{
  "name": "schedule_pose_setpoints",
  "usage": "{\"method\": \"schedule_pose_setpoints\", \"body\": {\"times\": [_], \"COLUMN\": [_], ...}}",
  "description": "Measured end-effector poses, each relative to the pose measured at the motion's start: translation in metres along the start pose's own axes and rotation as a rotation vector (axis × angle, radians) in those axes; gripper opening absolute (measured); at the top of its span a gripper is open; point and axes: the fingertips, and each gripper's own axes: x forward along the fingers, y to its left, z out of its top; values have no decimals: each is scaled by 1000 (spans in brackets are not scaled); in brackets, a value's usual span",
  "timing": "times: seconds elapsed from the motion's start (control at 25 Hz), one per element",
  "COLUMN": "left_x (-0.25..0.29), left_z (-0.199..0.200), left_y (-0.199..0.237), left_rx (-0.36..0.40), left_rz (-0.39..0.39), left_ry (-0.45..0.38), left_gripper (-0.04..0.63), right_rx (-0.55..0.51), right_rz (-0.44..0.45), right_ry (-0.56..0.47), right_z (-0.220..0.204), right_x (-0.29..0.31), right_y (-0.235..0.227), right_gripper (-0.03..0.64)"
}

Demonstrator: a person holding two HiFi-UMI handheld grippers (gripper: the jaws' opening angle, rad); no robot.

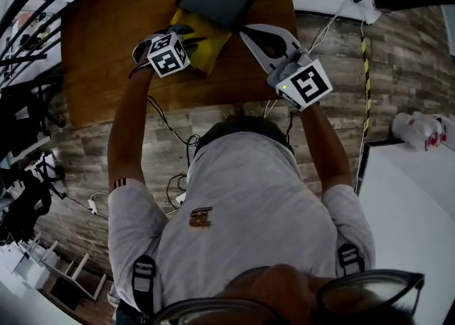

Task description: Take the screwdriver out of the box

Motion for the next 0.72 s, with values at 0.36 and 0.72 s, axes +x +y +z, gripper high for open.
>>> {"method": "schedule_pose_setpoints", "body": {"times": [0.36, 0.72], "left_x": [25, 34], "left_z": [-10, -23], "left_y": [0, 3], "left_rx": [43, 69], "left_rz": [-70, -118], "left_ry": [75, 128], "left_gripper": [176, 176], "right_rx": [20, 28], "right_rz": [-27, -43], "right_ry": [13, 22], "right_z": [-11, -15], "right_x": [-3, 1], "right_y": [-17, -22], "right_gripper": [32, 32]}}
